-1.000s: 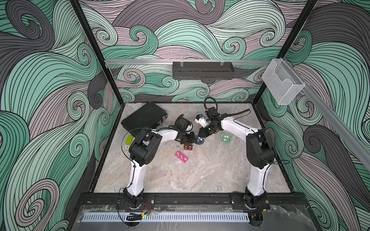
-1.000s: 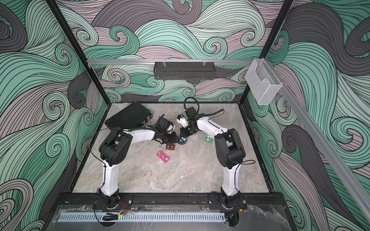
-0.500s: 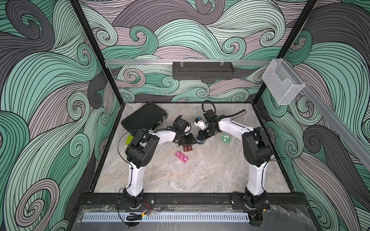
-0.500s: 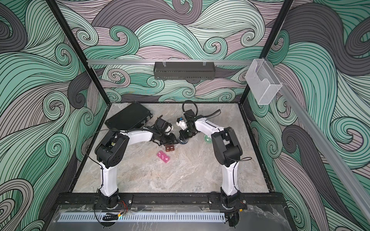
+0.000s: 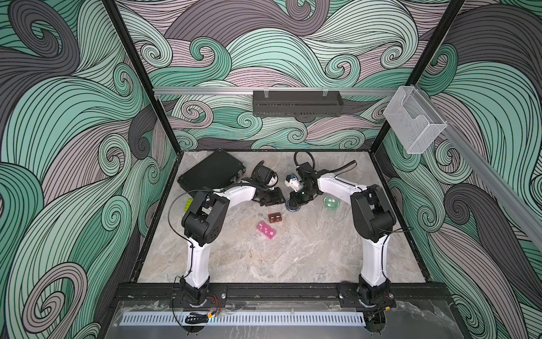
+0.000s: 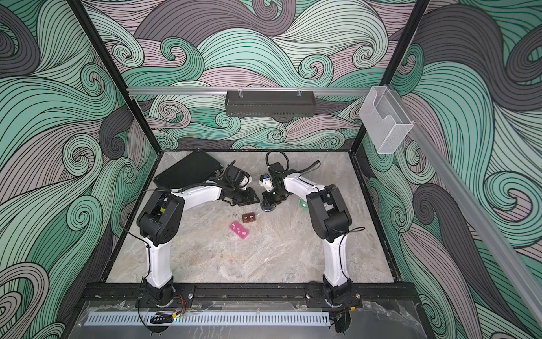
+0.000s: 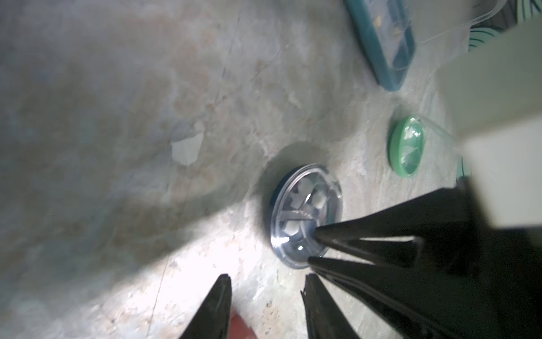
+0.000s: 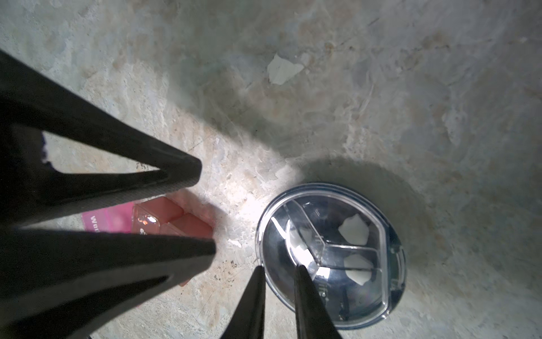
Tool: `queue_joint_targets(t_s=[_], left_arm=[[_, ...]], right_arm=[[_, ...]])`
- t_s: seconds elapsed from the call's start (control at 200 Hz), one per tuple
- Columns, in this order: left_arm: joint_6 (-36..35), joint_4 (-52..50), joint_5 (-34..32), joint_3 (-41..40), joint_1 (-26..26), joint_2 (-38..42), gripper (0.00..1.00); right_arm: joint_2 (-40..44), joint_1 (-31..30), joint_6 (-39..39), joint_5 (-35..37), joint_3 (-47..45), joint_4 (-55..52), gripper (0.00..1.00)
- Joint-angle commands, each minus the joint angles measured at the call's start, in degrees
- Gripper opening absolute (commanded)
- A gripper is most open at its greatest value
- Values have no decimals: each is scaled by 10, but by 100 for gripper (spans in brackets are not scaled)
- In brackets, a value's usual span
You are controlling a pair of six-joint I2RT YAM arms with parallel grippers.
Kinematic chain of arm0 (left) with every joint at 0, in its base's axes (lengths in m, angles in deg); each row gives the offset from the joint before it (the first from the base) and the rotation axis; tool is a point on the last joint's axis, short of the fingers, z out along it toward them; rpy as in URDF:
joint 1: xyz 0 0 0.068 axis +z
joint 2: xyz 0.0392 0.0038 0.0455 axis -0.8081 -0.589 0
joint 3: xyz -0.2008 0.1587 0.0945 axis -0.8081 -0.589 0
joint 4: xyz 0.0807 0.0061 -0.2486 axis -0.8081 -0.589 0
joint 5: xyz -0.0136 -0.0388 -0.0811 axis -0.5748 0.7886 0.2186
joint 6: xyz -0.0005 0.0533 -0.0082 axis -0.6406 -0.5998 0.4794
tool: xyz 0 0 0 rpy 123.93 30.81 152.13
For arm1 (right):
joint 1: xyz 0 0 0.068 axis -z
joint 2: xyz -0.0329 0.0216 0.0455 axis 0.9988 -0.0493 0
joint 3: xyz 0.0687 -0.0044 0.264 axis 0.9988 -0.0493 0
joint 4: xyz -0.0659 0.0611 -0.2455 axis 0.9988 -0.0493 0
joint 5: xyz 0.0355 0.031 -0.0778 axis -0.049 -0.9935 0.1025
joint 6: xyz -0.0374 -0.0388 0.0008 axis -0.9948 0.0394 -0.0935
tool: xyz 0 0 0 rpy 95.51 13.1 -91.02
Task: Close pillboxes
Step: Close the lid on the pillbox.
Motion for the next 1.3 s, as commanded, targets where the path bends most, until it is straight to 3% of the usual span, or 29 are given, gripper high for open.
queue_joint_targets(t_s=[0.0, 0.165, 0.415, 0.51, 0.656, 0.746, 0.801, 0.831, 0.946, 1.036, 1.236, 1.296], left_arm=[[-4, -23, -3, 16, -3, -13, 42], [-7, -36, -10, 23, -4, 9, 42], [6, -52, -19, 62, -36, 39, 42], [25, -52, -16, 85, -55, 31, 42], [66, -26, -12, 116, -87, 10, 42], [94, -10, -7, 141, -103, -14, 40], [116, 8, -1, 152, -111, -30, 39], [126, 19, 2, 158, -114, -38, 39], [162, 42, 15, 191, -127, -78, 37], [183, 55, 22, 215, -135, -107, 35], [222, 78, 25, 241, -145, -151, 34], [230, 87, 24, 242, -146, -160, 34]], right_arm=[[3, 4, 15, 11, 12, -19, 22], [72, 32, 44, 19, 31, -25, 23], [172, 128, 60, 73, -12, -44, 27], [202, 148, 38, 137, -44, -47, 35], [233, 151, -37, 237, -82, -52, 36], [245, 151, -77, 255, -102, -52, 38], [252, 150, -114, 256, -117, -46, 61], [257, 150, -128, 262, -126, -39, 63], [259, 155, -146, 276, -134, -25, 59], [252, 163, -137, 248, -125, -23, 52], [234, 173, -140, 236, -122, -23, 50], [232, 186, -125, 206, -119, -23, 44]])
